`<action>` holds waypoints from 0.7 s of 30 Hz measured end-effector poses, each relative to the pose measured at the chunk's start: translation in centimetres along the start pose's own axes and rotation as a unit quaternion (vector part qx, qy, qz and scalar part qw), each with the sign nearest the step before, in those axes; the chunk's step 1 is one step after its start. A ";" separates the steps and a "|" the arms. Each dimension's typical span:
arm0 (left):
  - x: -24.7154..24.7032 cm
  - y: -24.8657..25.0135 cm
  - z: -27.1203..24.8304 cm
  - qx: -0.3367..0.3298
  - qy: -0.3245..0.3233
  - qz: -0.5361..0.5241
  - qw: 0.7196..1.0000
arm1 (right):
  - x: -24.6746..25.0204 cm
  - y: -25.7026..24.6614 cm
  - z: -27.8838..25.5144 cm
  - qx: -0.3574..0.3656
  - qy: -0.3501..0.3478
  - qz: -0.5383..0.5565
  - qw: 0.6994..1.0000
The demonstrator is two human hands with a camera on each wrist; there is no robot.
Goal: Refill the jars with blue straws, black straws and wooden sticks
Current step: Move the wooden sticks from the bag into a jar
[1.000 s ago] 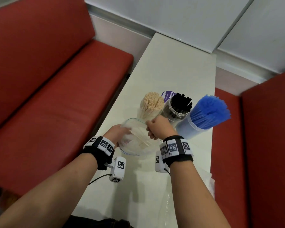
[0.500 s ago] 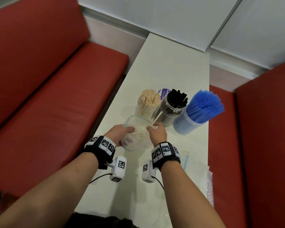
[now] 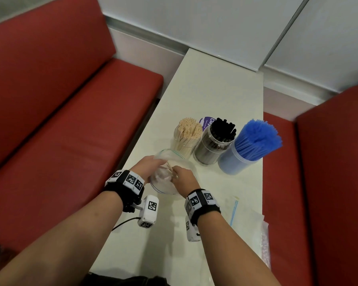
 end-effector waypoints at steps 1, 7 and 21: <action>0.0 0.0 0.0 0.001 0.003 -0.004 1.000 | 0.2 0.1 0.0 -0.014 0.006 0.001 1.000; 0.6 -0.7 0.3 0.024 0.039 0.004 0.999 | 6.4 -0.6 -0.9 -0.020 0.016 0.127 0.992; 0.0 -0.6 0.6 0.035 0.029 -0.016 0.999 | 16.1 -4.4 1.1 0.078 0.366 0.259 0.891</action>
Point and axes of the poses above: each hand's wrist, its own z-axis towards the middle knuckle, its own x-axis out of the back of the hand, y = z × x, the point moved 2 cm from there along z, towards the middle knuckle, and after that the axes turned 4 degrees about -y, right-handed, at the moved point
